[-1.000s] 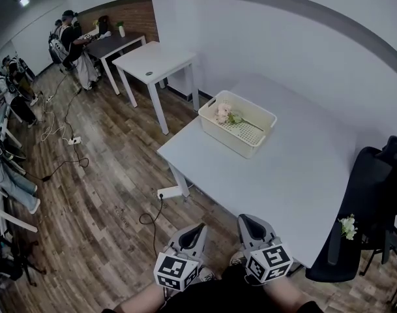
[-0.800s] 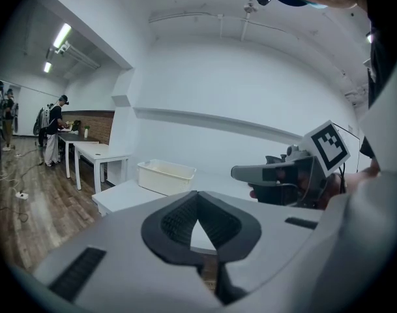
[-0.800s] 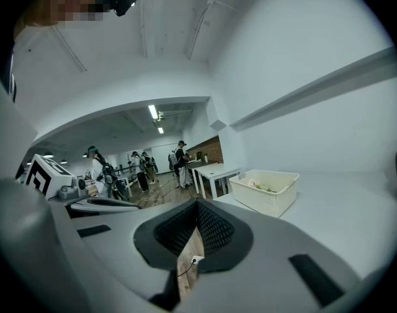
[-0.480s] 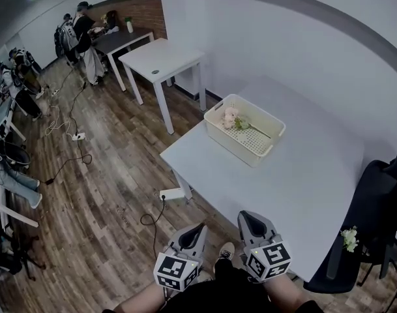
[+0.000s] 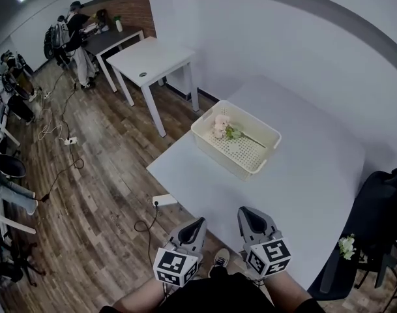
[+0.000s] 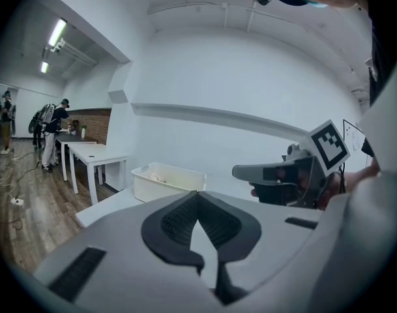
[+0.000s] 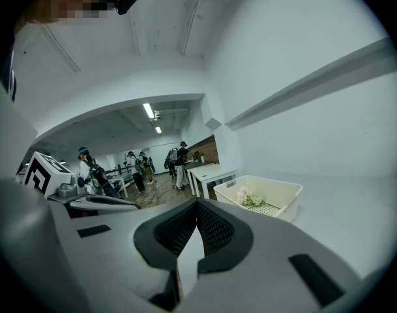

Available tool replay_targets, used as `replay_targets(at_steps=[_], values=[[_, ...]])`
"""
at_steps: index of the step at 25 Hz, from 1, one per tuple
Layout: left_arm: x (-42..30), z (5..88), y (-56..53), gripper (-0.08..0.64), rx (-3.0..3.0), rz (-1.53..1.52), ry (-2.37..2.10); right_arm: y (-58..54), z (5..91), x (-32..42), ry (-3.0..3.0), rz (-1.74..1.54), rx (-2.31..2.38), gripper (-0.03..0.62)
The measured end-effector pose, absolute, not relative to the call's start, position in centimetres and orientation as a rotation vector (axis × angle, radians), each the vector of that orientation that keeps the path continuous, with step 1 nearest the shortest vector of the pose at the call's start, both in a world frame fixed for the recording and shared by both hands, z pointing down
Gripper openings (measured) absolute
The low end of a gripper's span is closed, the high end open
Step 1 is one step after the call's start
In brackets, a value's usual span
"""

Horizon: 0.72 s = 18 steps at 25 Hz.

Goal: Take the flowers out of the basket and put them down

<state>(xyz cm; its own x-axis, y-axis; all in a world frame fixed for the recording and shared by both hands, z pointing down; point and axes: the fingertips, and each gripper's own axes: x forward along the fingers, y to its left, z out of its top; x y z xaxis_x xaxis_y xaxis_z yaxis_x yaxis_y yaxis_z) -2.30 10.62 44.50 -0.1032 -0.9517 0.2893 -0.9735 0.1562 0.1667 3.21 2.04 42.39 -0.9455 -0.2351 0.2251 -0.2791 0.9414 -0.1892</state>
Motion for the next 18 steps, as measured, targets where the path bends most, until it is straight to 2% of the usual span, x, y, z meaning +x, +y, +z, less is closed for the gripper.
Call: replay_targets(at_steps=[18], values=[[-6.5,45.9,-0.2,0.006,1.885,0.186,-2.065,-9.6,44.6,-0.6,-2.884,0.364,0.468,0.021]])
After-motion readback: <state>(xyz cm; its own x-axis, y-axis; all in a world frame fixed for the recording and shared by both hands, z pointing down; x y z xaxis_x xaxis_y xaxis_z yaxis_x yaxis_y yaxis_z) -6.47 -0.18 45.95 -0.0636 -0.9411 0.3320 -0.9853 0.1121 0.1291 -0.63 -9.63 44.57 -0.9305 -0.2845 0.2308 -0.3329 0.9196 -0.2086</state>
